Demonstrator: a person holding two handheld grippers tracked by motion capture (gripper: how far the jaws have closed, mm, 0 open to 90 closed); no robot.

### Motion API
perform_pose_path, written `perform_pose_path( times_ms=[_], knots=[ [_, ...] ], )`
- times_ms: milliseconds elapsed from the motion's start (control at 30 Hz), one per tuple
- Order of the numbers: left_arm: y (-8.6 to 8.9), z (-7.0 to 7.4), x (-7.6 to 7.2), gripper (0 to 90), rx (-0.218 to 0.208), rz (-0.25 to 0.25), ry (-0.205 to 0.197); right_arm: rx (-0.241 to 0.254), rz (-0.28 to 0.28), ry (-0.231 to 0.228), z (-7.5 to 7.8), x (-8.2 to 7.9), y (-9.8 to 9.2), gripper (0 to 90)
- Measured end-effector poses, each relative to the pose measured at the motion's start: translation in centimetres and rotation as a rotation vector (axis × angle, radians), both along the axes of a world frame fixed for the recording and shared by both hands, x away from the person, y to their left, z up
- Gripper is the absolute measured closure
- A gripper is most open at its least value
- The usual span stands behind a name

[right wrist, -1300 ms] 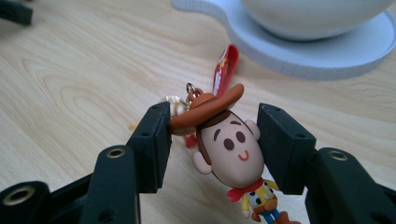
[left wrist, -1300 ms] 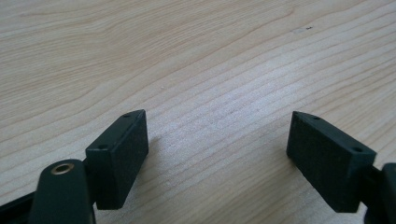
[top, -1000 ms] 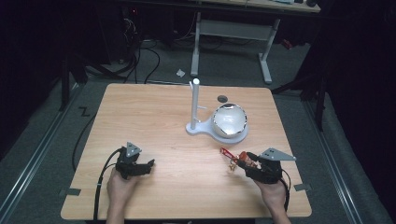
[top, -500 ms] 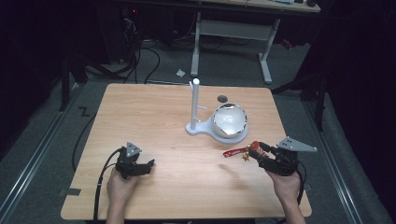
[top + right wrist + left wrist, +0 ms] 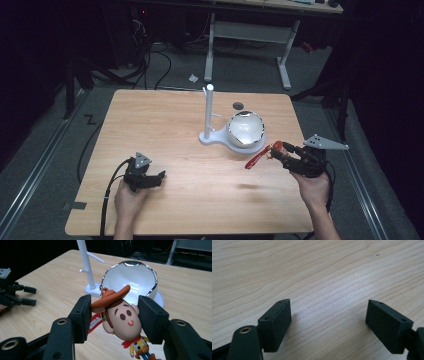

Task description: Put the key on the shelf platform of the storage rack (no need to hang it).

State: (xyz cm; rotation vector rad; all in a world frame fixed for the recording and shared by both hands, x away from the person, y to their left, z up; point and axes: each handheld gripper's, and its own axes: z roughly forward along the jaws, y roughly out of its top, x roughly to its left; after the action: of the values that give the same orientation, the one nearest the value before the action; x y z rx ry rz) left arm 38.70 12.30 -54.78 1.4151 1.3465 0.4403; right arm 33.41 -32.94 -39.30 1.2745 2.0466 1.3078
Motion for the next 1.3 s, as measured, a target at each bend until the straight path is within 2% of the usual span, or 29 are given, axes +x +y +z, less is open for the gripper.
perform_pose_path(
  times_ms=[300, 467, 700, 900, 1133, 1300],
  knots=[
    [0.0, 0.0, 0.0, 20.9, -0.003, 0.002, -0.001, 0.014, 0.010, -0.028, 2.4, 2.0, 0.0, 46.8],
    [0.0, 0.0, 0.0, 20.9, -0.004, 0.002, -0.001, 0.025, 0.016, -0.019, 3.5, 3.1, 0.3, 46.8],
    [0.0, 0.0, 0.0, 20.9, -0.001, 0.001, -0.001, 0.011, 0.022, -0.021, 4.8, 4.8, 1.3, 46.8],
    [0.0, 0.0, 0.0, 20.9, -0.001, 0.001, -0.001, -0.003, 0.010, -0.013, 5.1, 5.9, 1.9, 46.8],
    [0.0, 0.0, 0.0, 20.9, -0.001, 0.001, -0.001, -0.021, -0.020, 0.003, 4.7, 7.9, 2.2, 46.7],
    [0.0, 0.0, 0.0, 20.9, -0.001, 0.001, -0.001, -0.027, -0.034, 0.020, 4.3, 8.7, 2.3, 46.7]
  ],
)
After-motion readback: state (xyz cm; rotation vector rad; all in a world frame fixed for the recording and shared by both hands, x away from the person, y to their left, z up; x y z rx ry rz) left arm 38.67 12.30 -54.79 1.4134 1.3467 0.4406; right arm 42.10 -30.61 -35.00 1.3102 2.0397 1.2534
